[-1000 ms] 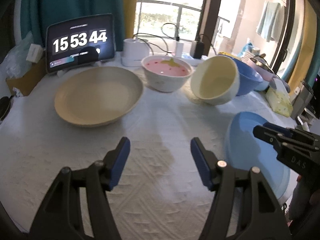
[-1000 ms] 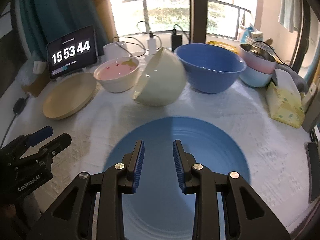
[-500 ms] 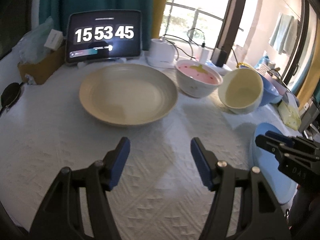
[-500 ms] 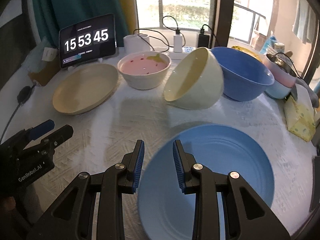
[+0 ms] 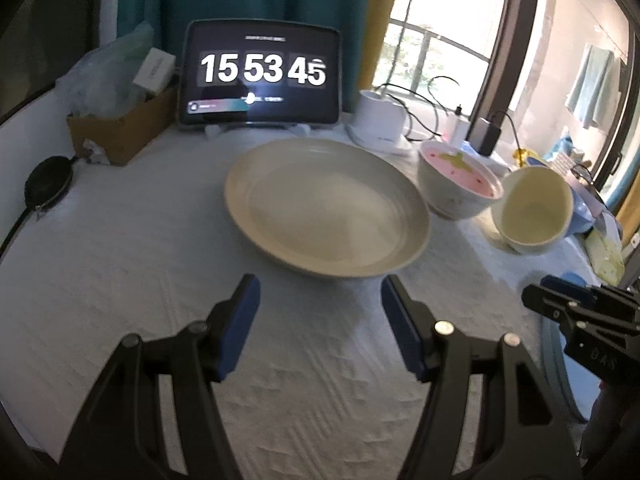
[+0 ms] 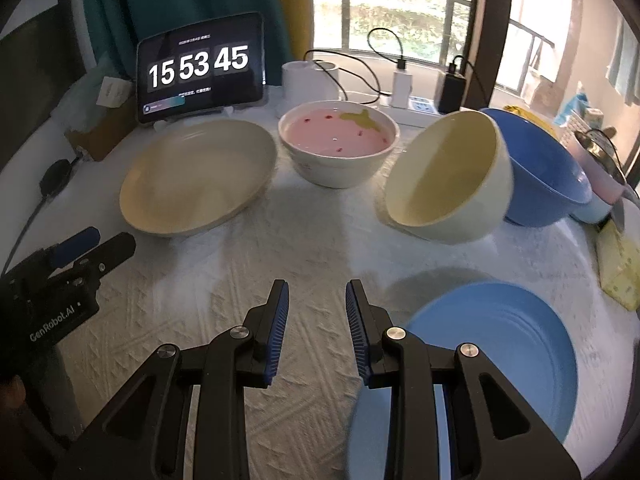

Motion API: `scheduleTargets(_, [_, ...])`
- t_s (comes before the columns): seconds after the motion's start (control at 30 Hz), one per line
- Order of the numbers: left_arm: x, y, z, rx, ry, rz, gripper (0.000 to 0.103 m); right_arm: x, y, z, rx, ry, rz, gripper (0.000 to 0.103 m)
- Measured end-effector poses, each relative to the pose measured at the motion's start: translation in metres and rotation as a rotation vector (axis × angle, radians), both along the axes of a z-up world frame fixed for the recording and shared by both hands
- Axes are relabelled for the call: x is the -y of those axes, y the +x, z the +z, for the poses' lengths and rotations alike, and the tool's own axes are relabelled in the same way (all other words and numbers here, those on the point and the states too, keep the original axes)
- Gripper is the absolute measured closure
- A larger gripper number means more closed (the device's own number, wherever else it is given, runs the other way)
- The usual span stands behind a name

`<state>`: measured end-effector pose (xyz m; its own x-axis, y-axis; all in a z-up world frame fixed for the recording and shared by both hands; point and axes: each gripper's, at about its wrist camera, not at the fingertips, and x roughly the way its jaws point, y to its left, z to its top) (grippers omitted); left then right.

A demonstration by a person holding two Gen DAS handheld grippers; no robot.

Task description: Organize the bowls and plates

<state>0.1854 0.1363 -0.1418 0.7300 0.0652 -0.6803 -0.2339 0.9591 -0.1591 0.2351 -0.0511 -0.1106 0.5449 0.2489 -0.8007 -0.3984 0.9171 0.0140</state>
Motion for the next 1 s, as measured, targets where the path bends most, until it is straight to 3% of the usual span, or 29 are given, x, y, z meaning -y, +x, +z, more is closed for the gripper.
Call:
scheduleTargets(0.5, [-0.03, 0.021, -0.003, 0.01, 0.033, 0.057, 0.038, -0.041, 0.025, -0.004, -0.006, 0.032, 0.062, 0.072])
scheduleTargets(0.83, [-0.044, 0.044, -0.013, -0.038, 0.036, 0.081, 0.038, -0.058, 0.041, -0.015, -0.043, 0.07, 0.081, 0.071])
scheduleTargets(1.0, [-0.047, 0.051, -0.022, -0.074, 0.022, 0.081, 0.038, -0.06, 0.05, -0.017, -0.069, 0.119, 0.08, 0.059])
